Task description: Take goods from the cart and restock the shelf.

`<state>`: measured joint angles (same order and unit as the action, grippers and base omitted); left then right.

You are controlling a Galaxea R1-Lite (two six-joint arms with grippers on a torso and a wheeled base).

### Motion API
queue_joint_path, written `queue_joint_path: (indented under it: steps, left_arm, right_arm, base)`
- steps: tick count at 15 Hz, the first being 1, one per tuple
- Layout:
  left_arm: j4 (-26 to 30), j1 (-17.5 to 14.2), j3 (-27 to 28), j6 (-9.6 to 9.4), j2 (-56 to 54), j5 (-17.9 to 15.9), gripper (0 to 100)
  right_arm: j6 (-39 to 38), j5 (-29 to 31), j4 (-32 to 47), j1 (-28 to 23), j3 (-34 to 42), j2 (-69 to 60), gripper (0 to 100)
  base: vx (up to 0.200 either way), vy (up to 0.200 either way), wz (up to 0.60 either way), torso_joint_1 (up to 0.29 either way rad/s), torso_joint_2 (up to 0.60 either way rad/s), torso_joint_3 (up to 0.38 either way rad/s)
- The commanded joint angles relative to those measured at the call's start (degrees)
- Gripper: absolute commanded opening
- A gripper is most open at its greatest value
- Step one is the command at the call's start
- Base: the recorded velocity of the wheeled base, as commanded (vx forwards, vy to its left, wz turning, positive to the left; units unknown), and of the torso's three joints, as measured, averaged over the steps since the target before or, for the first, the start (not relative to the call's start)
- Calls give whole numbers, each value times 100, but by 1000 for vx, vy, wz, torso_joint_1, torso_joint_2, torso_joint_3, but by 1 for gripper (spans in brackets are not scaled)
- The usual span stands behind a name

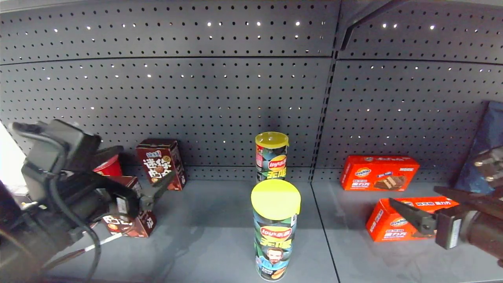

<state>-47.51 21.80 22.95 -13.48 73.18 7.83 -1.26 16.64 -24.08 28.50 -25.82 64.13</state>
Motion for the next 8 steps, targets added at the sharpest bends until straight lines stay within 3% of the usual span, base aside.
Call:
queue_joint_path:
  steps: [1,4,5,7,8]
  left_arm:
    - [110,-817,-731,-14,-1403,8,100]
    - [708,-1582,-1390,12,-2721,70,100]
    - [1156,-1828,-1628,56,-3504,202,100]
    - [1323,-1863,-1663,65,-3714,246,100]
    - [2791,-2083,-1654,91,-4980,325,100]
  right_arm:
    - [3,15,122,-1092,525,-1439,100]
    - [-68,32,562,-2244,1246,-2731,100]
    - [-59,41,1063,-2789,1510,-3539,100]
    - [-59,41,1283,-2964,1527,-3750,100]
    - [-41,-29,2715,-3764,1510,-4998,100]
  base:
    - [0,0,0,0,0,0]
    - [0,0,0,0,0,0]
    - [0,0,0,0,0,0]
    - [0,0,0,0,0,0]
    - [0,0,0,0,0,0]
